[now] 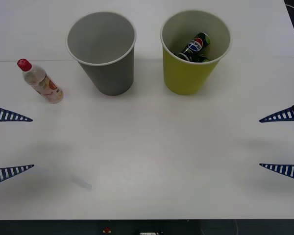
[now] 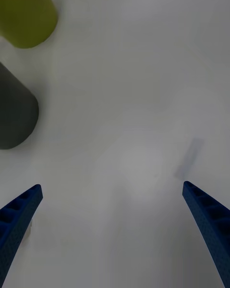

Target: Put the can into the green bin and the plastic bottle into the gray bin

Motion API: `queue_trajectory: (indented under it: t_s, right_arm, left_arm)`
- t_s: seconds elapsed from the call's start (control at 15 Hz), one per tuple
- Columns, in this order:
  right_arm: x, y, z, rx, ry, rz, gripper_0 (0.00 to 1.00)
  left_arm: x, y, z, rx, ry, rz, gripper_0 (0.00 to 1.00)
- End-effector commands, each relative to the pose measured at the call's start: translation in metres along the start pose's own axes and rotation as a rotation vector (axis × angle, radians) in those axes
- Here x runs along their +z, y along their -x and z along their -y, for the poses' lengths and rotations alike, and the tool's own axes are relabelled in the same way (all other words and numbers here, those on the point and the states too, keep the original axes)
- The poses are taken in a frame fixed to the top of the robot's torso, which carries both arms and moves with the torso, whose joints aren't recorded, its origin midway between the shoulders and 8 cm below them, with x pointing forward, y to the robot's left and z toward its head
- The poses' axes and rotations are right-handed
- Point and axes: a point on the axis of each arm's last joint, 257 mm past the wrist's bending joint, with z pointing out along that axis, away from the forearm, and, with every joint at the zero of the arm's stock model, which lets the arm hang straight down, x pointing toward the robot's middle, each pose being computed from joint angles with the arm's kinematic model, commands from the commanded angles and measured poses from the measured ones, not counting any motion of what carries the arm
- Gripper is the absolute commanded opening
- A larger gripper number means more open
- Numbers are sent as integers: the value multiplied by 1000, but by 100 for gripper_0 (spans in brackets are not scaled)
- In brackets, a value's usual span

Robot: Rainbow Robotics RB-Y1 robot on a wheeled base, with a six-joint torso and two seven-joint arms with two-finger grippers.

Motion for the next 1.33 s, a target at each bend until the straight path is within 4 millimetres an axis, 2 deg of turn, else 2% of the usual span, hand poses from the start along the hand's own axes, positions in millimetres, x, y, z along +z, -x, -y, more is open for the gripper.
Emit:
queue_trajectory:
  t_s: [0.07,0.33,0.6,1.0,1.33]
  right_arm:
    - [0,0,0,0,0,0,100]
    - [0,0,0,0,0,0,100]
    - [0,0,0,0,0,0,100]
    - [0,0,0,0,0,0,100]
    - [0,0,0,0,0,0,100]
  left_arm:
    - [2,-3,4,-133,48,16,100]
    - [13,-2,7,-367,148,59,100]
    - [30,-11,1,-547,283,112,100]
    - [47,-39,-10,-873,512,160,100]
    - [64,-62,-24,-1023,625,225,100]
